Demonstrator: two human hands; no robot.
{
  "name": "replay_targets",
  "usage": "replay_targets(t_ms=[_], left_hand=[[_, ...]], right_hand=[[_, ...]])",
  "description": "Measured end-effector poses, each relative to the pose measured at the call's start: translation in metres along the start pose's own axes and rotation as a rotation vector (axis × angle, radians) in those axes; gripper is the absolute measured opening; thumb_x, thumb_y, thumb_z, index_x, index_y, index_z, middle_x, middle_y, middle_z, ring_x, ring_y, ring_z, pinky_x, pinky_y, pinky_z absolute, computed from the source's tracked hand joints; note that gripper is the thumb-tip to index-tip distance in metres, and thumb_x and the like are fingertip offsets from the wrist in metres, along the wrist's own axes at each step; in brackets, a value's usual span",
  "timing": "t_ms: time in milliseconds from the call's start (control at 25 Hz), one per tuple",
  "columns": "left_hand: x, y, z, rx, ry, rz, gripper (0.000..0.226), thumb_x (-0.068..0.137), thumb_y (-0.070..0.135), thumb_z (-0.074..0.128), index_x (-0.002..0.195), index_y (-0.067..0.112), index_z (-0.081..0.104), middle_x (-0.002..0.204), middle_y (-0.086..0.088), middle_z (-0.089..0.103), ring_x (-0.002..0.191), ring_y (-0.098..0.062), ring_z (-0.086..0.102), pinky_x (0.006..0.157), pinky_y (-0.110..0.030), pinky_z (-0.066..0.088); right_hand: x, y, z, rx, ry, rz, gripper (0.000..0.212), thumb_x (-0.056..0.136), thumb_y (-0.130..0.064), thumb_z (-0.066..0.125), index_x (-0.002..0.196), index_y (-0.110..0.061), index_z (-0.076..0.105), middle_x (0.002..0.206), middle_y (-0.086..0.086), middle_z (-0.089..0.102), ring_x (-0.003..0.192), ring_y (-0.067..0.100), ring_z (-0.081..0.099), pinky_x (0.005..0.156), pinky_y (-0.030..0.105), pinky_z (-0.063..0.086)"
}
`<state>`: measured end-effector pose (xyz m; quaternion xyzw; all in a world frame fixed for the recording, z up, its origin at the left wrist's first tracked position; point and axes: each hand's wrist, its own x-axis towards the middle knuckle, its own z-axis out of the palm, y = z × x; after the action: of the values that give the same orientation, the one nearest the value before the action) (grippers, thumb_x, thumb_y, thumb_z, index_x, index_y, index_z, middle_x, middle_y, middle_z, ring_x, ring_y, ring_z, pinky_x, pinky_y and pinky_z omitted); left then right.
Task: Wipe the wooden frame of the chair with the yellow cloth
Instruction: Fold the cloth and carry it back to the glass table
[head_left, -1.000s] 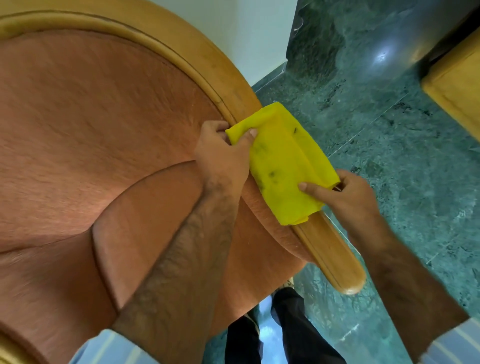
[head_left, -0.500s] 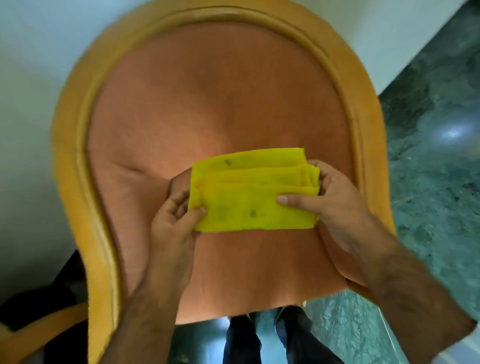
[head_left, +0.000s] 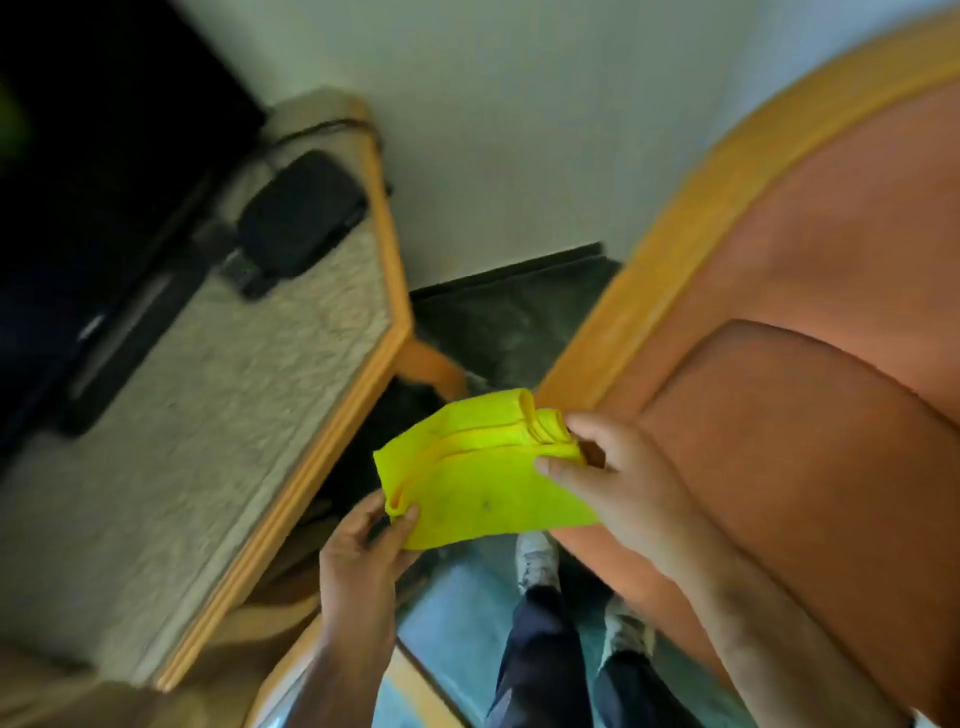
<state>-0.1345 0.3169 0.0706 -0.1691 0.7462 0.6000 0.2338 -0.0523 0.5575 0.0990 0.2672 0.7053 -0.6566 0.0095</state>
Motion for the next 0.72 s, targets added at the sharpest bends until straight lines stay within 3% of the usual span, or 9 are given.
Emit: replay_targets(t_ms=[80, 200, 360, 440, 520, 640, 720], left_hand=[[-0.004, -0.030, -0.067, -0.043, 0.164, -0.032, 0.028, 0.091, 0.001, 0.071, 0.116, 0.013, 0.076, 0.101, -0.007, 0.084, 0.089, -0.018, 0.080, 0.065, -0.027, 0.064], [-0.018, -0.080, -0.144, -0.075, 0.324, -0.072, 0.027, 0.091, -0.001, 0.068, 0.108, 0.017, 0.080, 0.104, -0.009, 0.083, 0.095, -0.020, 0.078, 0.073, -0.028, 0.065], [-0.039, -0.154, -0.210, -0.121, 0.512, -0.200, 0.028, 0.088, -0.005, 0.069, 0.097, 0.018, 0.081, 0.094, -0.010, 0.081, 0.096, -0.028, 0.071, 0.093, -0.045, 0.054], [-0.043, -0.194, -0.227, -0.183, 0.643, -0.341, 0.026, 0.087, -0.005, 0.069, 0.090, 0.018, 0.080, 0.083, -0.005, 0.079, 0.091, -0.027, 0.067, 0.089, -0.043, 0.052], [-0.041, -0.234, -0.242, -0.199, 0.739, -0.441, 0.020, 0.083, 0.001, 0.074, 0.087, 0.020, 0.080, 0.086, -0.011, 0.076, 0.090, -0.027, 0.067, 0.088, -0.045, 0.053], [-0.023, -0.272, -0.257, -0.008, 0.842, -0.526, 0.025, 0.077, 0.015, 0.083, 0.102, 0.019, 0.082, 0.096, -0.018, 0.081, 0.094, -0.032, 0.074, 0.092, -0.048, 0.056], [-0.009, -0.292, -0.270, 0.147, 0.880, -0.547, 0.029, 0.083, 0.019, 0.082, 0.112, 0.017, 0.081, 0.101, -0.019, 0.082, 0.100, -0.036, 0.075, 0.091, -0.047, 0.056]], right_hand=[[0.010, -0.001, 0.065, -0.108, -0.162, -0.043, 0.025, 0.085, -0.009, 0.082, 0.095, -0.031, 0.078, 0.091, -0.018, 0.079, 0.088, -0.005, 0.070, 0.076, 0.020, 0.054], [0.008, 0.018, 0.156, -0.373, -0.243, -0.145, 0.019, 0.078, -0.018, 0.086, 0.096, -0.019, 0.079, 0.091, -0.003, 0.080, 0.083, 0.005, 0.069, 0.069, 0.024, 0.045], [-0.013, 0.061, 0.262, -0.708, -0.430, -0.145, 0.035, 0.086, -0.031, 0.079, 0.119, -0.021, 0.074, 0.115, 0.005, 0.078, 0.106, 0.027, 0.071, 0.086, 0.034, 0.053], [-0.015, 0.092, 0.303, -0.786, -0.556, -0.148, 0.034, 0.089, -0.034, 0.075, 0.121, -0.022, 0.072, 0.117, 0.003, 0.077, 0.108, 0.026, 0.070, 0.087, 0.033, 0.053], [-0.011, 0.123, 0.343, -0.859, -0.667, -0.132, 0.037, 0.093, -0.035, 0.071, 0.128, -0.024, 0.069, 0.123, 0.003, 0.076, 0.113, 0.025, 0.069, 0.090, 0.032, 0.051], [-0.006, 0.166, 0.381, -0.866, -0.706, -0.023, 0.040, 0.096, -0.030, 0.069, 0.134, -0.021, 0.065, 0.130, 0.009, 0.074, 0.120, 0.029, 0.067, 0.098, 0.034, 0.051], [-0.004, 0.196, 0.404, -0.873, -0.674, 0.019, 0.035, 0.095, -0.028, 0.072, 0.129, -0.019, 0.069, 0.126, 0.011, 0.075, 0.117, 0.032, 0.069, 0.095, 0.037, 0.055]])
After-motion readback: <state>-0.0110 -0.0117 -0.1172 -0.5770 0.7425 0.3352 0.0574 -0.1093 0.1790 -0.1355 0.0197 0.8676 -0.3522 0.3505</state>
